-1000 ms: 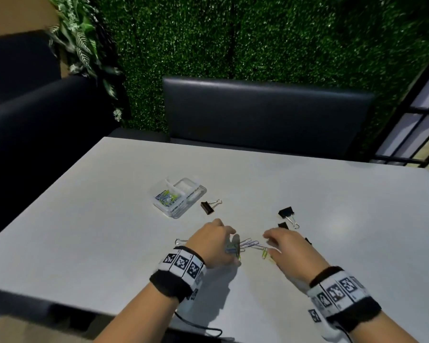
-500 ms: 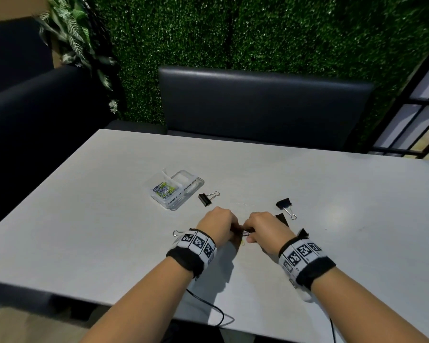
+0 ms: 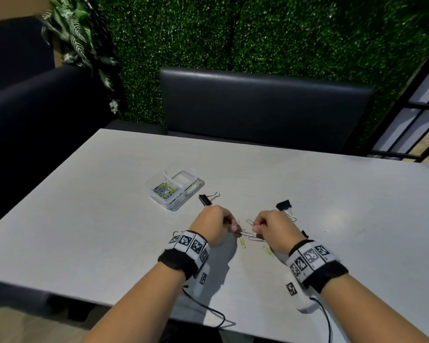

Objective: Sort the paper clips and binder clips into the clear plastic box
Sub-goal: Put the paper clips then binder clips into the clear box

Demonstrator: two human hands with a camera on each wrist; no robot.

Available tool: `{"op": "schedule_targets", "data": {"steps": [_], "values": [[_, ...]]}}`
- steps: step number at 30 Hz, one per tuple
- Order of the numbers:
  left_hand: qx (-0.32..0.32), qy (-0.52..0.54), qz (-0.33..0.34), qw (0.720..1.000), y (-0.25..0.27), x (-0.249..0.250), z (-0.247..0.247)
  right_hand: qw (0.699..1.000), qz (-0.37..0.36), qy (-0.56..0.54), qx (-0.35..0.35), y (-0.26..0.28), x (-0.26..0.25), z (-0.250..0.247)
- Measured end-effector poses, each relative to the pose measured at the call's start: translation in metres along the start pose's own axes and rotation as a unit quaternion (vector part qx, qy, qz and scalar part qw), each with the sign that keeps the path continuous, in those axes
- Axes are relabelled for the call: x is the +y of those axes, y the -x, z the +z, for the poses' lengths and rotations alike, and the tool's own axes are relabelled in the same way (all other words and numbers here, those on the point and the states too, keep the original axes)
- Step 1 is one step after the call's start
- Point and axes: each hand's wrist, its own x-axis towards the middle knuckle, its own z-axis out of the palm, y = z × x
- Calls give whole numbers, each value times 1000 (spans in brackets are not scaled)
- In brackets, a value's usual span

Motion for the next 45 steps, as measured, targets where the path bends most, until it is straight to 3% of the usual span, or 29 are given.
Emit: {"op": "schedule_targets", "data": {"steps": [5, 12, 14, 18, 23, 26, 30, 34, 39, 45], "values": [[60, 108, -16, 992, 2, -14, -38, 988, -23, -147, 42, -18, -48, -10], [257, 110, -114, 953, -15, -76, -132, 968, -37, -250, -2, -76, -138, 12], [266, 82, -138, 951, -26, -92, -141, 958, -35, -284, -11, -89, -159, 22], [219, 20, -170, 961, -33, -112, -141, 959, -32, -280, -19, -105, -188, 41], [284, 95, -136, 944, -19, -113, -146, 967, -31, -250, -32, -101, -182, 44], [240, 83, -80, 964, -5, -81, -132, 965, -19, -263, -14, -90, -152, 22], [77, 38, 0, 996, 3, -27, -90, 975, -6, -221, 8, -55, -84, -19], [-61, -40, 21, 997, 13, 0, -45, 993, 21, -113, 33, -6, -24, -41], [-81, -118, -9, 990, 23, 17, -5, 997, 58, 9, -45, 29, 11, -25], [-14, -156, -87, 984, 16, 34, 28, 986, 75, 122, -82, 26, 8, 2]]}}
